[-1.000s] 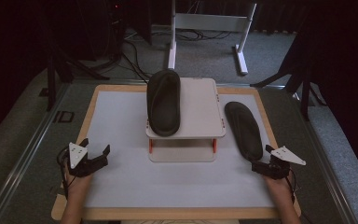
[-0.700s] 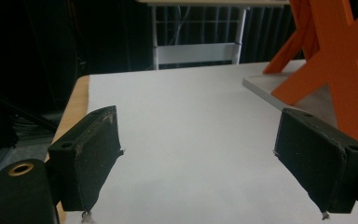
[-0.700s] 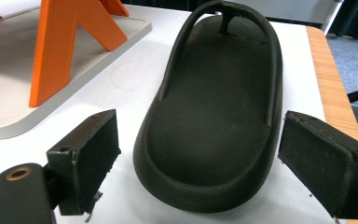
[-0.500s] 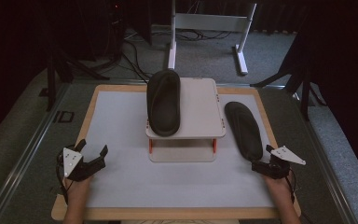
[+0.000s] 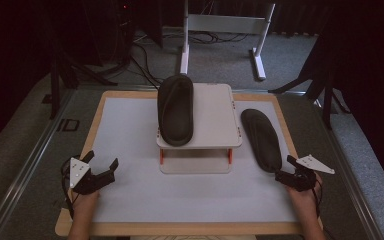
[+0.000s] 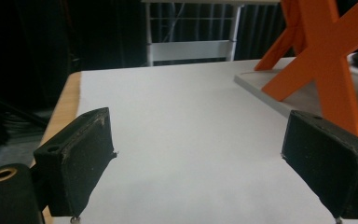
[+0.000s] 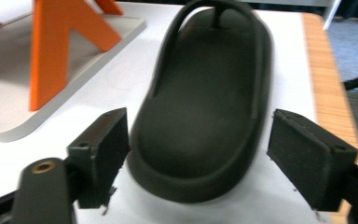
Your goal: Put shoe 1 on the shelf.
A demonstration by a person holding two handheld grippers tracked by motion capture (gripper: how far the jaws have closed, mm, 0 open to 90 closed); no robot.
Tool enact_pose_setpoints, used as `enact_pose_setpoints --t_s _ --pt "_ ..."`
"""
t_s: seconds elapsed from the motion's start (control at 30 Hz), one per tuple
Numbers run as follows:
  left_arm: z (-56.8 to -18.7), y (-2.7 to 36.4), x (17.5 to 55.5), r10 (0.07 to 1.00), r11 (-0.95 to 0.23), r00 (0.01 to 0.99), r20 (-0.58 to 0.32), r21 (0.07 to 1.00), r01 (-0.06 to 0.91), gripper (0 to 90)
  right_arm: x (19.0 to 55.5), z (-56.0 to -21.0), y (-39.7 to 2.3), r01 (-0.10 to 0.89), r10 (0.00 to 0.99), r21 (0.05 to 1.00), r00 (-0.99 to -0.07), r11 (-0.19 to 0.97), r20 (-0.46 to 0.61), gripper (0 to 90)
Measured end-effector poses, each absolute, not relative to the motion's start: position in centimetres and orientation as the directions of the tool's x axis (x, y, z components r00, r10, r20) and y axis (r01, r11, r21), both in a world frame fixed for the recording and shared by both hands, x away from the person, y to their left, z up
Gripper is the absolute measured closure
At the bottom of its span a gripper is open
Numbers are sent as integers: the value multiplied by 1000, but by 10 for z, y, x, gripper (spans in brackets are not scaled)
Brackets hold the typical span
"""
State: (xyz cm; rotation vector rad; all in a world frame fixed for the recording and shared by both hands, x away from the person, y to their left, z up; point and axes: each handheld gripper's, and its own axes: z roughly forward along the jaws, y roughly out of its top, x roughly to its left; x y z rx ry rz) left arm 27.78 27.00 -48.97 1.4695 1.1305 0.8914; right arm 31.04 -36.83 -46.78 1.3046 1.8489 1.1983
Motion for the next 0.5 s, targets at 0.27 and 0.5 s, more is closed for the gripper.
enact_pose_setpoints --t_s 0.27,0.5 --pt "-490 272 278 954 -18 297 -41 981 192 88 312 -441 -382 418 930 903 -361 96 69 197" --pt "-490 268 277 958 -45 287 -10 982 185 88 324 -426 -391 469 919 873 -390 138 64 245"
